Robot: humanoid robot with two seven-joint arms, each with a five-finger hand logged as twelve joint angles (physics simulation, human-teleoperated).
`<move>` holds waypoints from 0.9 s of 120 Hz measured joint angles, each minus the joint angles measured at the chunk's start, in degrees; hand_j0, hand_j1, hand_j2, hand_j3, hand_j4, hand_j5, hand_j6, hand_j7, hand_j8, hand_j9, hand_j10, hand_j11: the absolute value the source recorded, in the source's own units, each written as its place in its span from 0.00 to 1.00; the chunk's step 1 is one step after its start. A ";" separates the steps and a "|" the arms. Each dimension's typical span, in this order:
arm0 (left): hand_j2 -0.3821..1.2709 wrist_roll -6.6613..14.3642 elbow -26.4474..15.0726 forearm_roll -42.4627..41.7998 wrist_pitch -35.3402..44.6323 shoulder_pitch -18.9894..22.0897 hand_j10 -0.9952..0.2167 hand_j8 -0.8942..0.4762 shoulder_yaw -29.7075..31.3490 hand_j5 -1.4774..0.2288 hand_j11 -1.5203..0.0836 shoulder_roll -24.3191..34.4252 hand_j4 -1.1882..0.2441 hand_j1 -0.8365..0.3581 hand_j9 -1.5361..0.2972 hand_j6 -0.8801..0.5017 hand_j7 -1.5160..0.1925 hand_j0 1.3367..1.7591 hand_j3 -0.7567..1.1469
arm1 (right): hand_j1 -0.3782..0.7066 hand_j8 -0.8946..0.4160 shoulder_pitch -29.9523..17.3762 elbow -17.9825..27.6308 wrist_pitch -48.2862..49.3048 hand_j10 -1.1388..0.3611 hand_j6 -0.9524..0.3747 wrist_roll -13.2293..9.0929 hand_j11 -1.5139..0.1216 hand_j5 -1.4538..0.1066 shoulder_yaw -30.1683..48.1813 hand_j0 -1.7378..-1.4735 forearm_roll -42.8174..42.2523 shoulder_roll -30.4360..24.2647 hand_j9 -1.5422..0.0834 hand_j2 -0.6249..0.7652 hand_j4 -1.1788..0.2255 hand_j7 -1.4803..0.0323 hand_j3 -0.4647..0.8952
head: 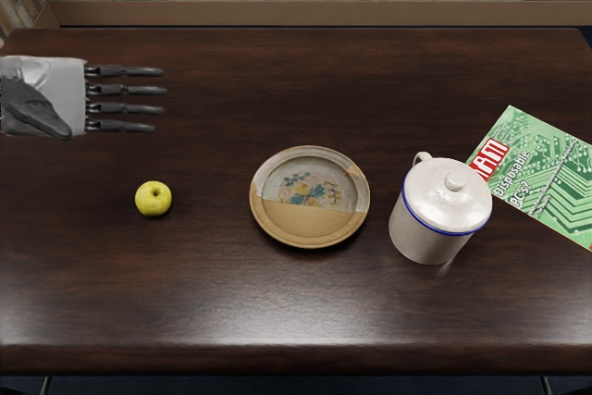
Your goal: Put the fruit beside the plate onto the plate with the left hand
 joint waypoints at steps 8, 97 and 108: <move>0.23 0.00 -0.57 0.03 0.00 0.00 0.81 0.64 0.05 0.85 0.93 -0.56 0.82 0.97 0.83 0.63 0.87 0.76 0.40 | 0.03 0.68 0.04 0.00 -0.11 0.76 0.72 -0.02 0.93 0.93 -0.05 0.30 -0.05 0.00 0.95 0.45 0.84 0.98 0.34; 0.24 0.00 -17.22 87.18 35.29 7.58 0.78 0.61 -0.33 0.83 0.91 -15.68 0.79 0.94 0.80 0.60 0.85 0.76 0.40 | 0.03 0.68 0.95 0.00 -0.25 0.76 0.72 -0.01 0.93 0.93 -0.33 0.30 -0.49 0.00 0.95 0.45 0.84 0.98 0.34; 0.24 0.00 -17.26 90.72 37.91 9.55 0.78 0.61 0.17 0.83 0.91 -17.26 0.79 0.94 0.80 0.60 0.85 0.76 0.40 | 0.03 0.68 0.96 0.00 -0.25 0.76 0.72 0.00 0.93 0.93 -0.33 0.30 -0.46 0.00 0.95 0.45 0.84 0.98 0.34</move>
